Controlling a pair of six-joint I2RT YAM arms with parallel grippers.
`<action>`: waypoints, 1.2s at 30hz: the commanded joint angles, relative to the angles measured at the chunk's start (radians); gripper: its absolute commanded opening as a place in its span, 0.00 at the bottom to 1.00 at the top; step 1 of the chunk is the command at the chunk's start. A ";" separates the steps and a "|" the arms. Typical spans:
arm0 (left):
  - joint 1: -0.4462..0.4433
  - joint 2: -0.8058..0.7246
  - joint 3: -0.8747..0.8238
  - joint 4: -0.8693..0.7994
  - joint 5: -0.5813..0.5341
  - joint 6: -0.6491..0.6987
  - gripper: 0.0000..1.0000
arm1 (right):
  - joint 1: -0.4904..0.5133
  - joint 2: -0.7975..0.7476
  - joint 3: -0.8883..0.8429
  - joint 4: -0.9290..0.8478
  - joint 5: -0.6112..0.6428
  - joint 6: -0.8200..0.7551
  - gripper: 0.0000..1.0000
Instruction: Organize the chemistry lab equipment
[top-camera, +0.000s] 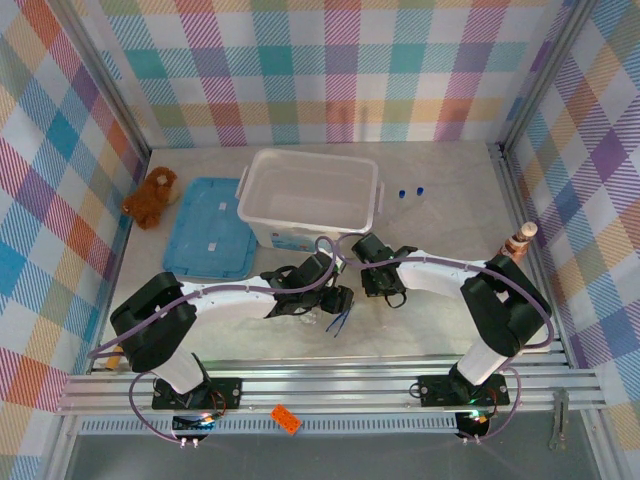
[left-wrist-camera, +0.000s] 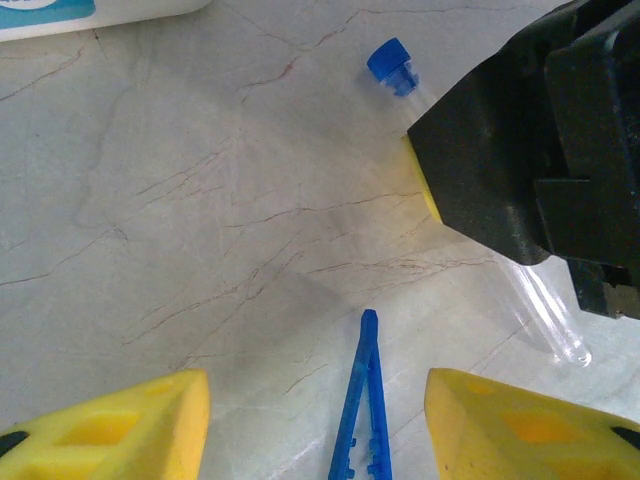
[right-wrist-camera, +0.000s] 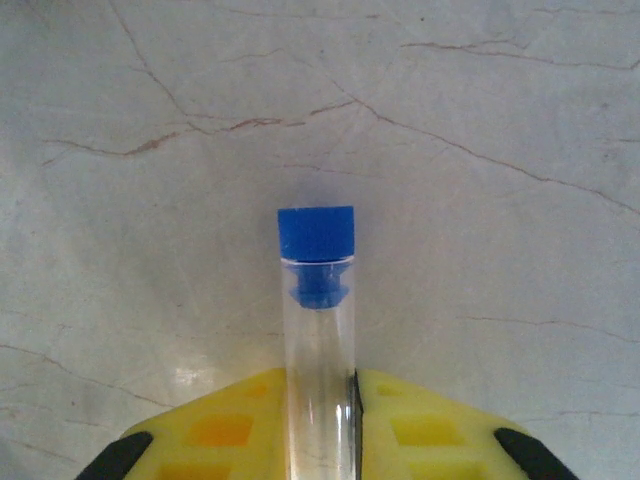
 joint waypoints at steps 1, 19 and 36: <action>0.009 -0.005 0.022 -0.010 0.022 0.002 0.59 | 0.007 0.025 0.002 -0.023 0.017 0.015 0.17; -0.010 -0.050 0.055 0.125 0.221 -0.057 0.59 | 0.010 -0.455 -0.039 -0.115 0.153 0.114 0.18; -0.029 0.000 0.048 0.394 0.415 -0.247 0.59 | 0.079 -0.614 -0.057 0.014 0.177 0.233 0.19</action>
